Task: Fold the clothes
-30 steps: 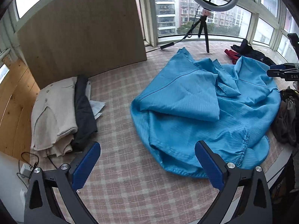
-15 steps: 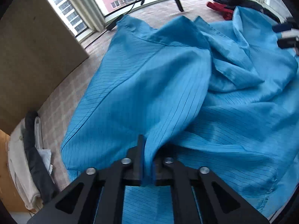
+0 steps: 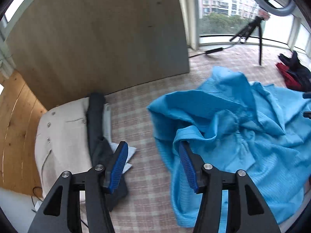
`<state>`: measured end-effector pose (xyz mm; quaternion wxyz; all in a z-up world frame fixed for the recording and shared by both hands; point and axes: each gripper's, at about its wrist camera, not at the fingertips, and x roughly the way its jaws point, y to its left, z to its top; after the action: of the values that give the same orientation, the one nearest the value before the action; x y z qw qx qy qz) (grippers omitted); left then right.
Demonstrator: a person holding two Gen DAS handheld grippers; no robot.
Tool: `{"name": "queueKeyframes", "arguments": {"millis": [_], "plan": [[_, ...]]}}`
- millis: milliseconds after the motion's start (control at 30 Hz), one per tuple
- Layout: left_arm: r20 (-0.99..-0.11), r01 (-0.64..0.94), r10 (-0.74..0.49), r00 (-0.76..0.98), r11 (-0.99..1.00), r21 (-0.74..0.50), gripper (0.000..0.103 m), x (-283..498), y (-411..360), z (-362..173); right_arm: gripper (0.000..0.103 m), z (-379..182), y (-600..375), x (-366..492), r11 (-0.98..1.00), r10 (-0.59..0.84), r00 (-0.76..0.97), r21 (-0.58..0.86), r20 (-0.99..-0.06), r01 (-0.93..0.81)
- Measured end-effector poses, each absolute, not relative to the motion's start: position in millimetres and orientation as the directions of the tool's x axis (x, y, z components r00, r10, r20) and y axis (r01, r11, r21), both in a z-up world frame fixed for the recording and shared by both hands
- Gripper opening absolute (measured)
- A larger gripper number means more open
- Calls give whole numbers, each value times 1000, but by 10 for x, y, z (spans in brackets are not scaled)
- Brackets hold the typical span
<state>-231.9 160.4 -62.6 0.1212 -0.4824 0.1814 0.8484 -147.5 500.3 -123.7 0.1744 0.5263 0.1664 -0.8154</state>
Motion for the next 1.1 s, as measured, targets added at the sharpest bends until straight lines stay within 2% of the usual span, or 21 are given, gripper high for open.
{"name": "queueKeyframes", "arguments": {"millis": [100,200,300,467,567,667,767,800,833,867,900,933,967,1000,1067,1100], "plan": [[-844,-507,64,-532,-823,257,63,-2337,2007,-612,63,-1405,4869,-1510,-844,-85,-377,-135,-922,519],[-831,-564,20,-556,-743,359,64,-2497,2301,-645,63,-1465,4933,-1560,-832,-77,-376,-148,-923,534],[-844,-640,22,-536,-662,389,64,-2600,2448,-597,63,-1508,5026,-1612,-825,-73,-376,-156,-924,543],[-866,-721,69,-495,-589,365,64,-2634,2323,-315,63,-1580,5170,-1695,-811,-55,-373,-177,-926,558],[-874,-741,57,-482,-559,372,64,-2659,2224,-216,63,-1632,5171,-1733,-816,-38,-359,-178,-933,550],[-885,-750,41,-463,-550,367,74,-2728,2210,-303,63,-1685,5167,-1770,-824,-27,-345,-174,-938,539],[-910,-760,20,-415,-557,335,74,-2833,2231,-511,55,-1738,5163,-1808,-832,-17,-330,-170,-944,528],[-917,-763,13,-399,-560,324,74,-2868,2238,-581,43,-1756,5162,-1821,-835,-13,-326,-169,-945,524],[-924,-765,6,-382,-563,313,75,-2903,2244,-650,37,-1774,5160,-1833,-837,-10,-321,-168,-947,520],[-931,-767,-1,-365,-566,302,75,-2938,2251,-720,35,-1792,5159,-1846,-840,-6,-316,-166,-949,516],[-937,-770,-7,-349,-568,291,75,-2973,2258,-789,27,-1739,5174,-1843,-848,-8,-328,-168,-945,503],[-943,-772,-14,-332,-571,280,73,-3008,2265,-859,16,-1642,5198,-1831,-859,-12,-352,-170,-936,483],[-949,-773,-21,-314,-574,269,64,-3043,2272,-928,11,-1544,5223,-1819,-870,-16,-375,-172,-927,463],[-955,-775,-27,-297,-577,257,37,-3078,2279,-998,6,-1447,5247,-1807,-880,-19,-397,-174,-917,442],[-964,-777,-40,-262,-584,235,5,-3148,2293,-1137,3,-1253,5296,-1783,-899,-23,-443,-175,-896,401],[-967,-770,-29,-253,-599,219,5,-3152,2272,-1139,3,-1155,5320,-1771,-908,-25,-465,-174,-885,380]]}}
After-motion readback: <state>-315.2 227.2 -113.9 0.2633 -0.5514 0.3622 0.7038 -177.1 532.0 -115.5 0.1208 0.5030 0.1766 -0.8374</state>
